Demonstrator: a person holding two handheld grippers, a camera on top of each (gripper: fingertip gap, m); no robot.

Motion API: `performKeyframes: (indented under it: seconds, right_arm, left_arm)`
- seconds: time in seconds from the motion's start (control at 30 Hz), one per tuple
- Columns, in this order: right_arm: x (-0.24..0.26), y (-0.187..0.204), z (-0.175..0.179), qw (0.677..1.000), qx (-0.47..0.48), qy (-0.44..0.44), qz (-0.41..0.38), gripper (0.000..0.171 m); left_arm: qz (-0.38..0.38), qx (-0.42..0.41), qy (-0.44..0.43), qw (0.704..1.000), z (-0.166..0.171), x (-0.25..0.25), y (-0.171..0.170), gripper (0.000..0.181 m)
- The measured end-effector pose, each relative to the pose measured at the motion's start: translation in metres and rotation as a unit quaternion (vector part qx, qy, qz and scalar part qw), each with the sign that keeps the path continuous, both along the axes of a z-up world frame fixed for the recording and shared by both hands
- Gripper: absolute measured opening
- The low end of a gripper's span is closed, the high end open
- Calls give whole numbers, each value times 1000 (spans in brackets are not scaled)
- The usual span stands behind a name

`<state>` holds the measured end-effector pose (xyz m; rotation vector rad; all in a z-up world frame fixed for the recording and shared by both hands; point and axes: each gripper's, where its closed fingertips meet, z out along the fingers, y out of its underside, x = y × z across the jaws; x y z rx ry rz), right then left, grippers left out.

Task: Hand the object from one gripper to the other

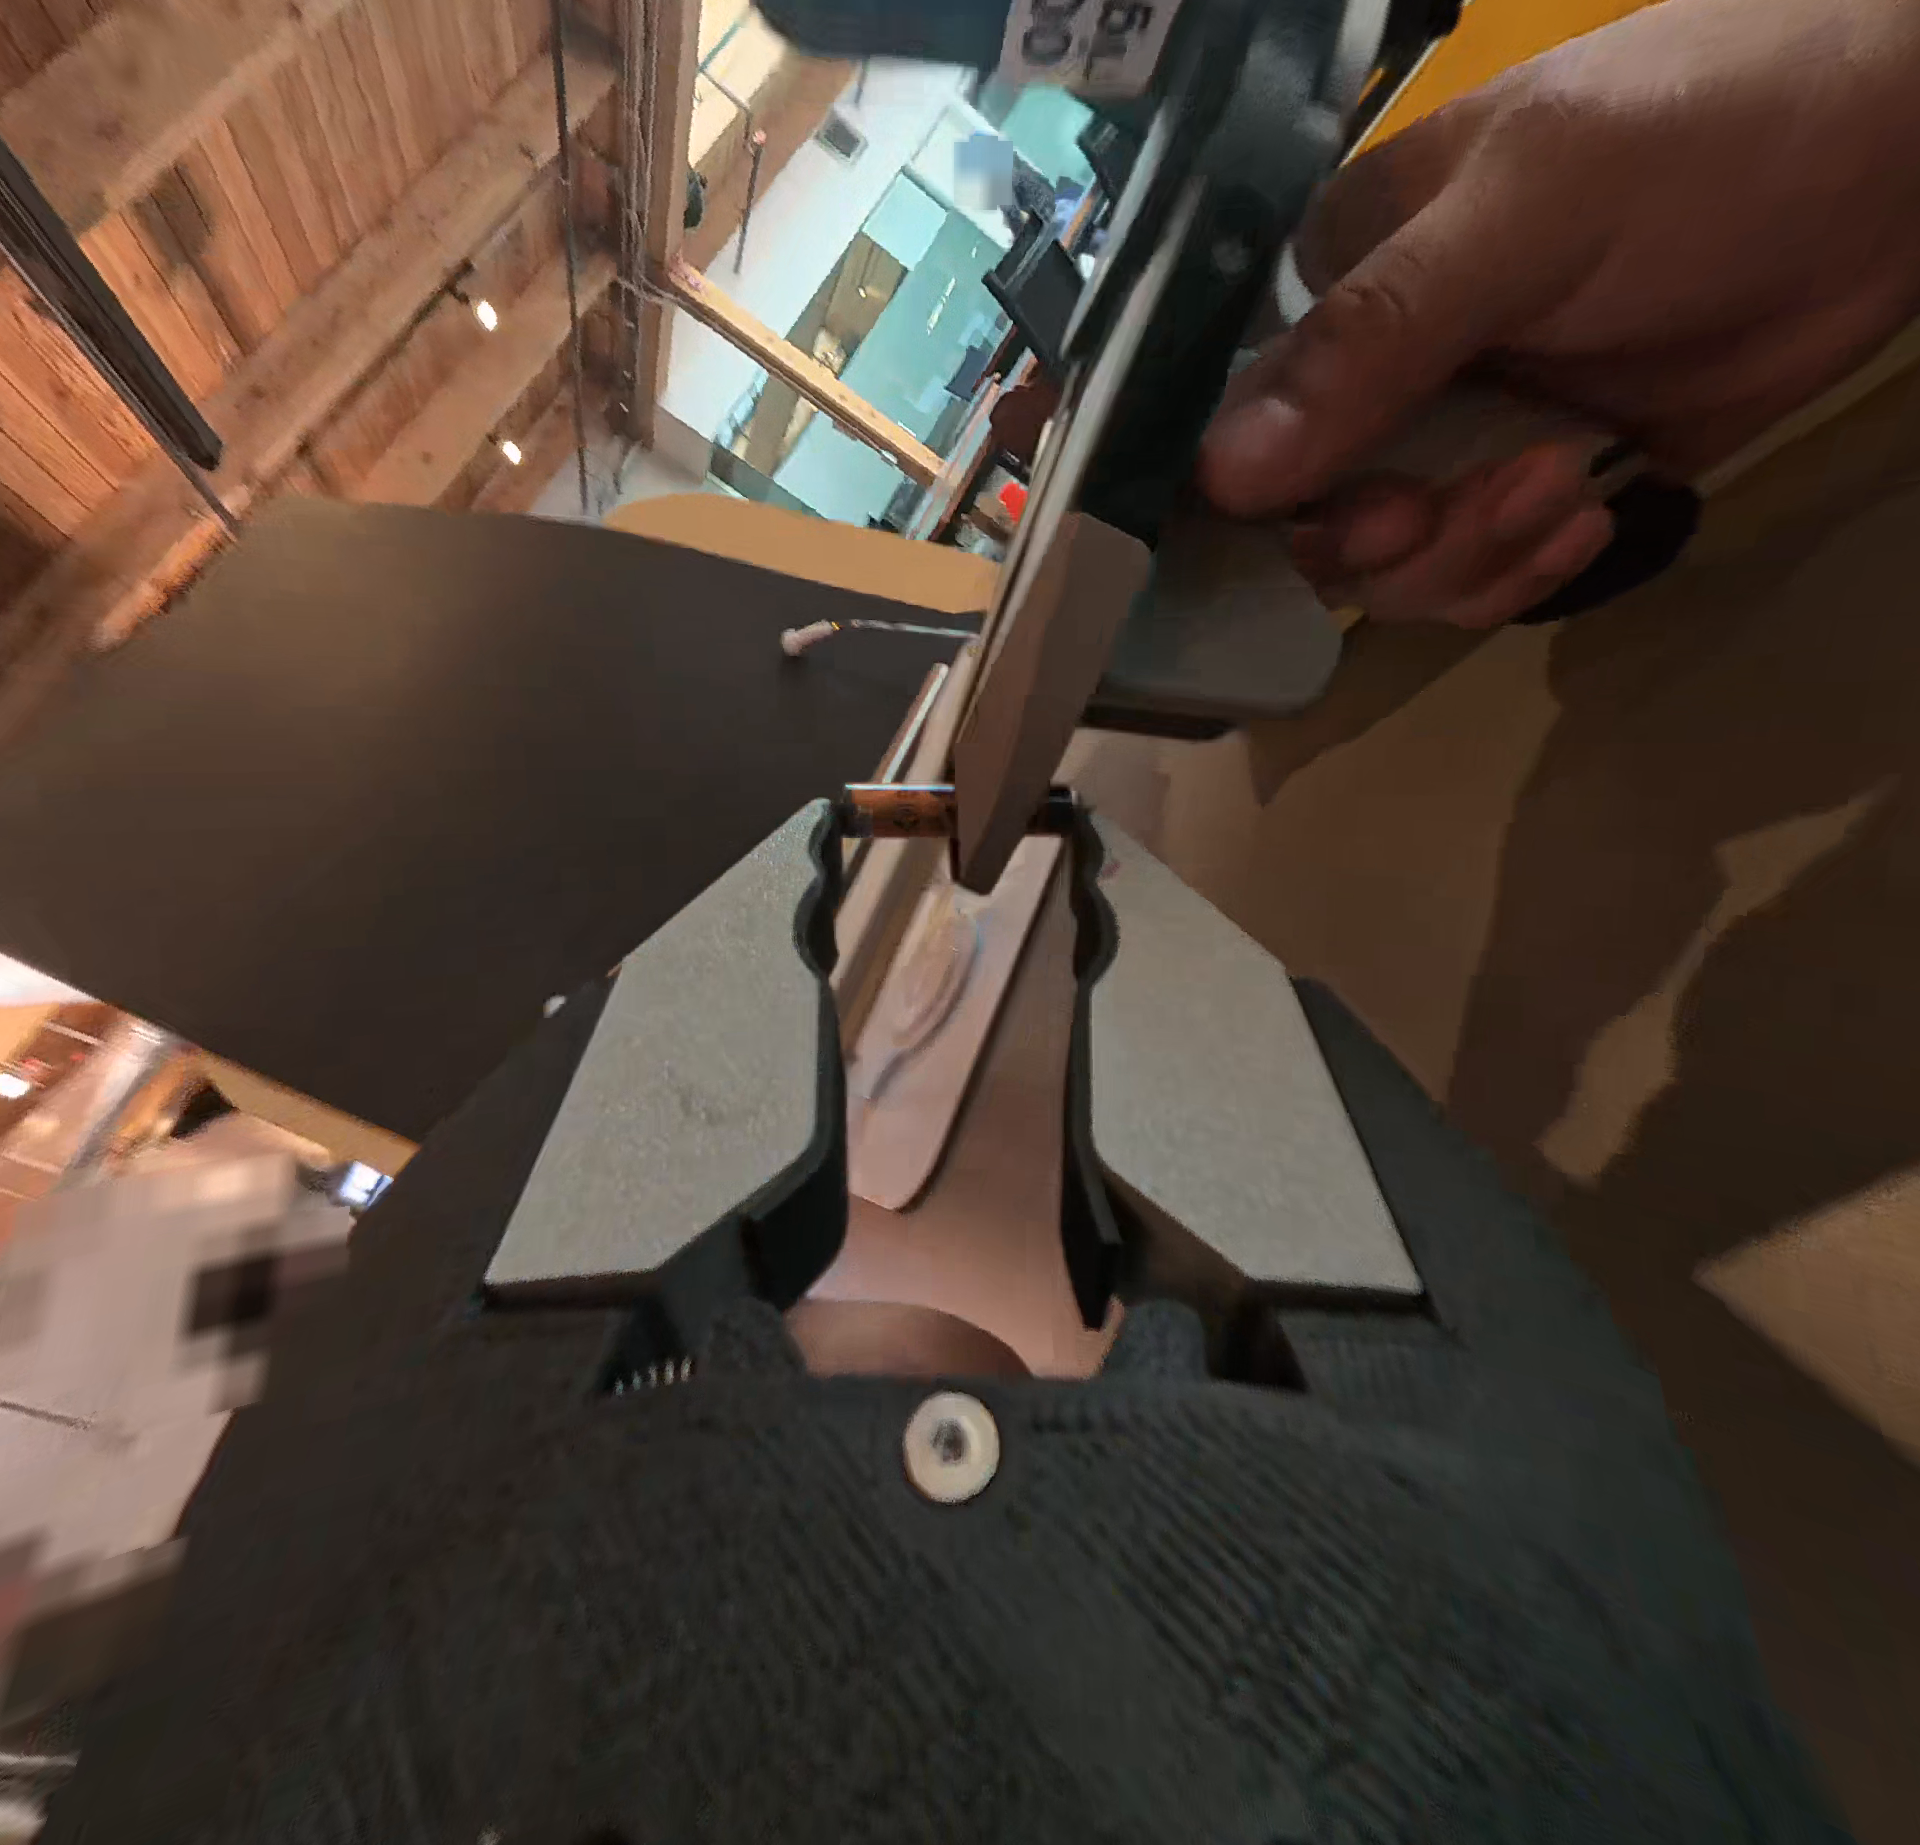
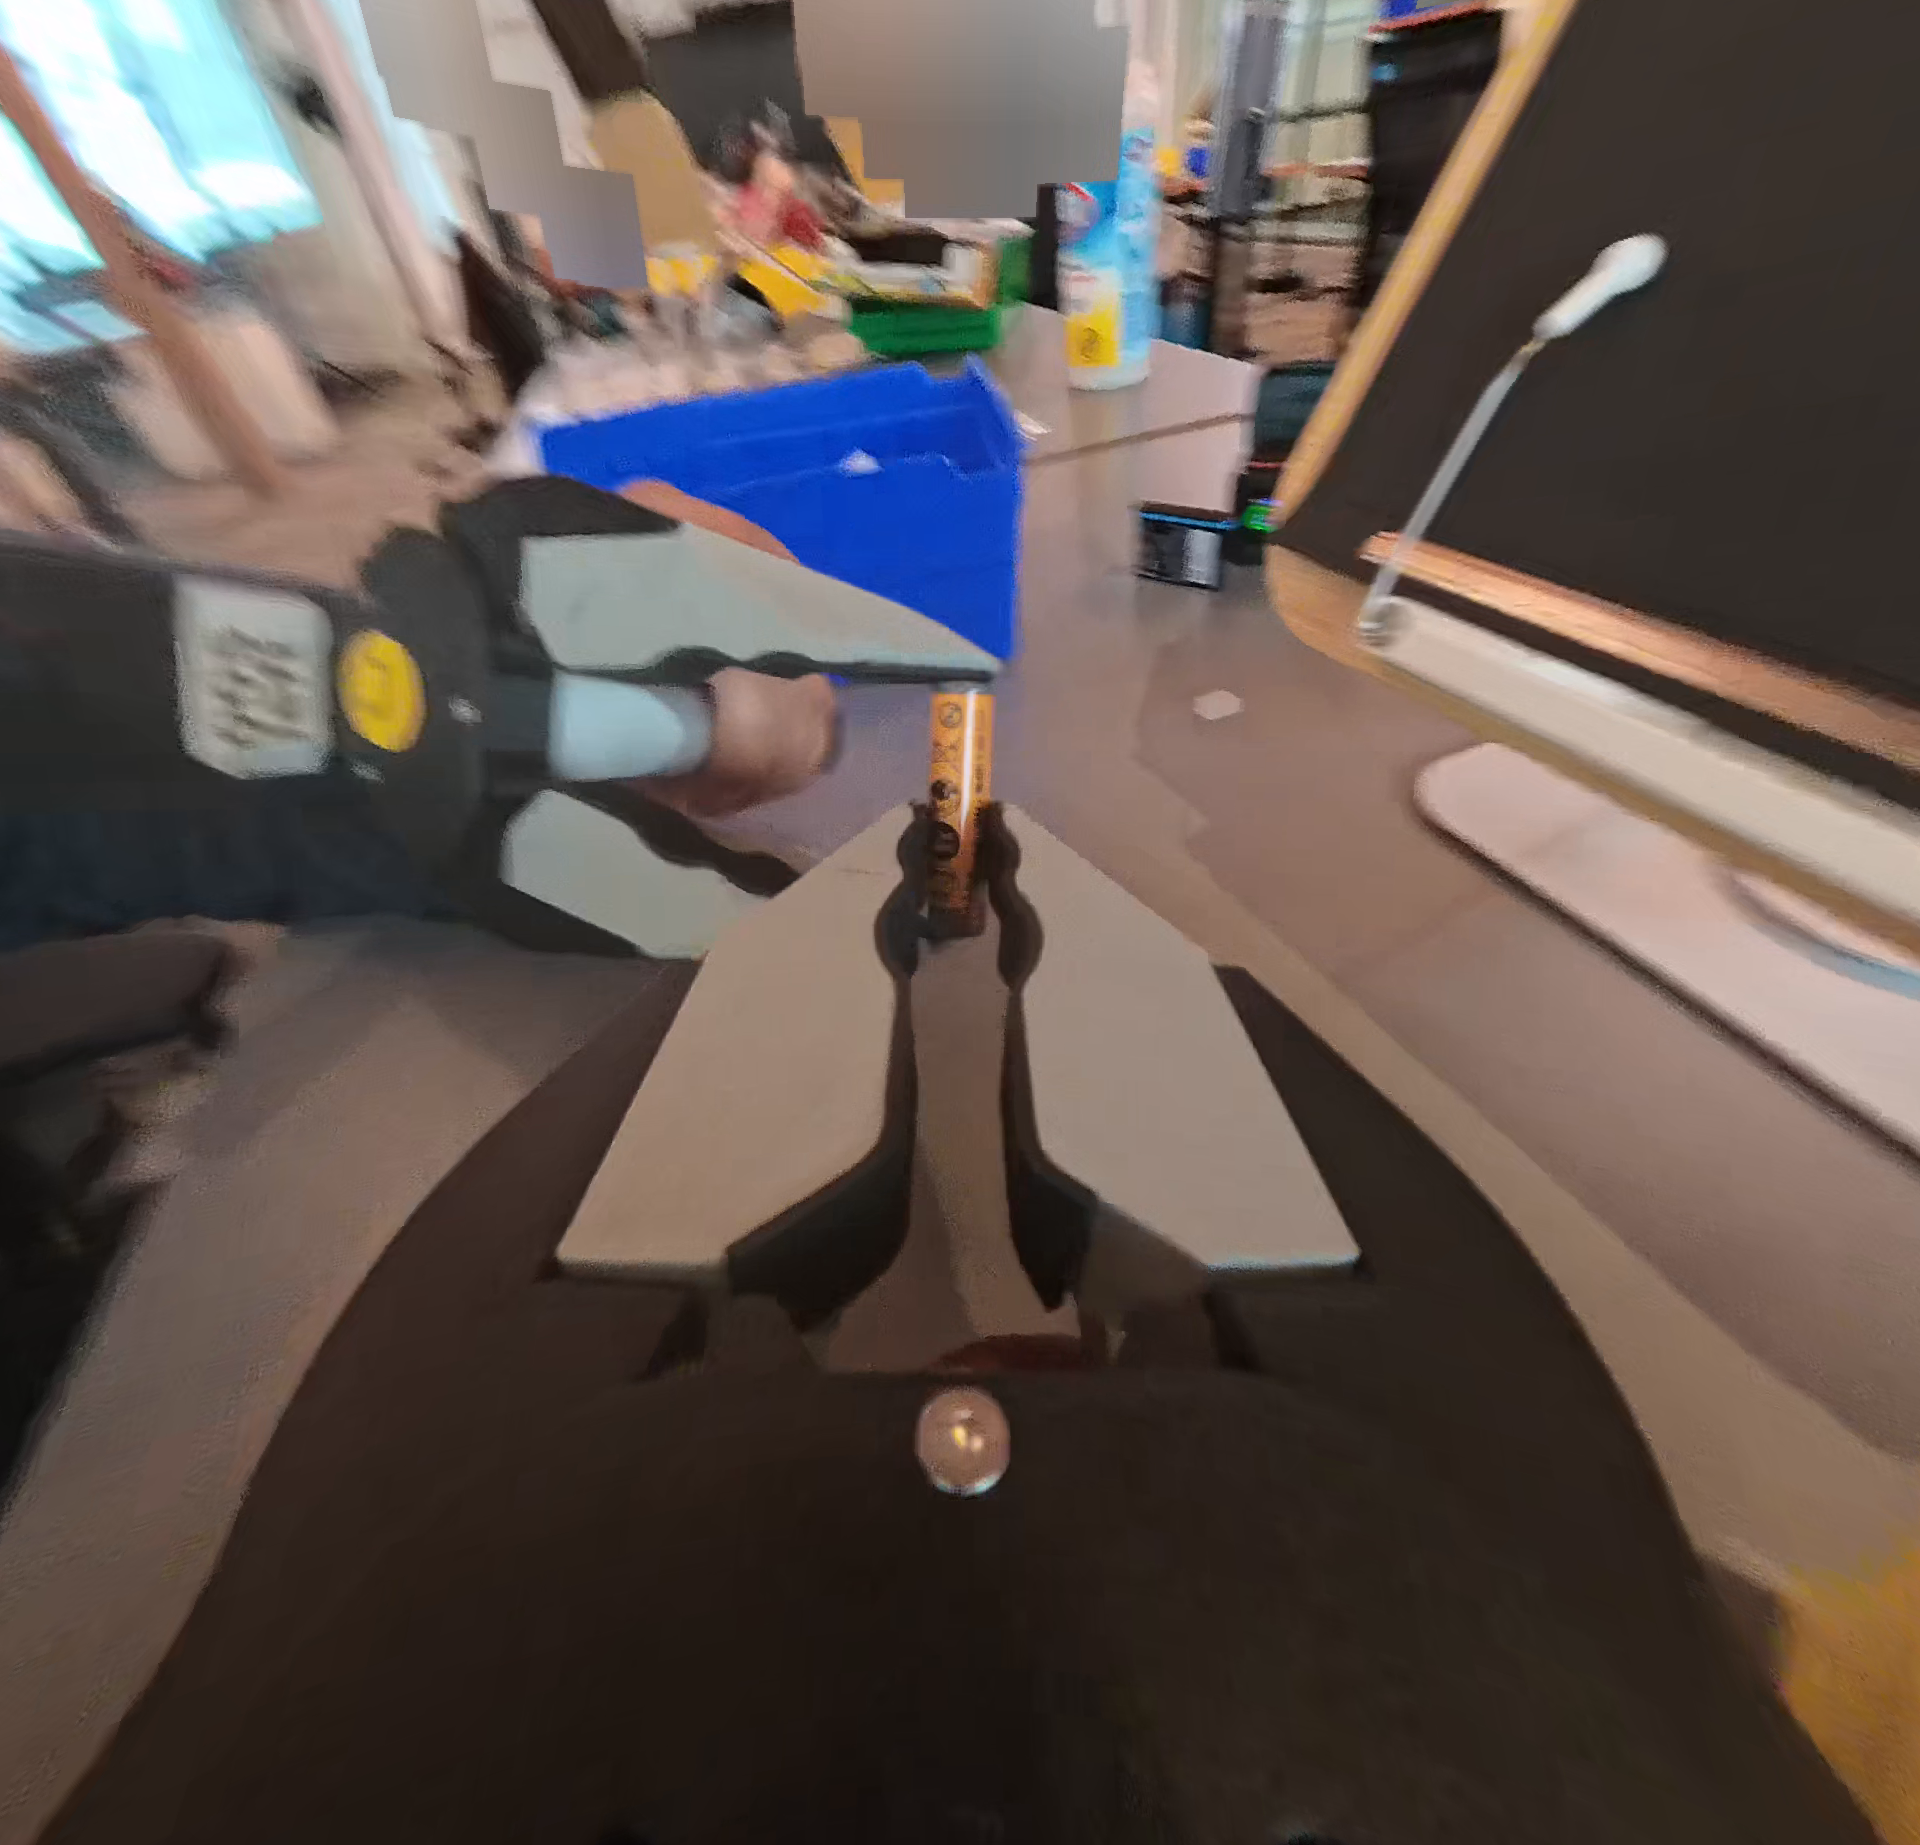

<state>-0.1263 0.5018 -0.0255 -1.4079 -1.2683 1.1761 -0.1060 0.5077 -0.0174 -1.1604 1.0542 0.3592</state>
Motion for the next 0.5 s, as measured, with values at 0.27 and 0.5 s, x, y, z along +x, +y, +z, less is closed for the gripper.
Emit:
performKeyframes:
  seconds: [0.27,0.5]
  right_arm:
    - [10,24,-1,896,400,-113,-156,6]
    - [-4,4,-10,832,525,-126,-123,6]
  left_arm:
    - [-120,-417,-335,836,-14,-19,-10,41]
    - [-150,-471,-366,788,-17,-12,-17,34]
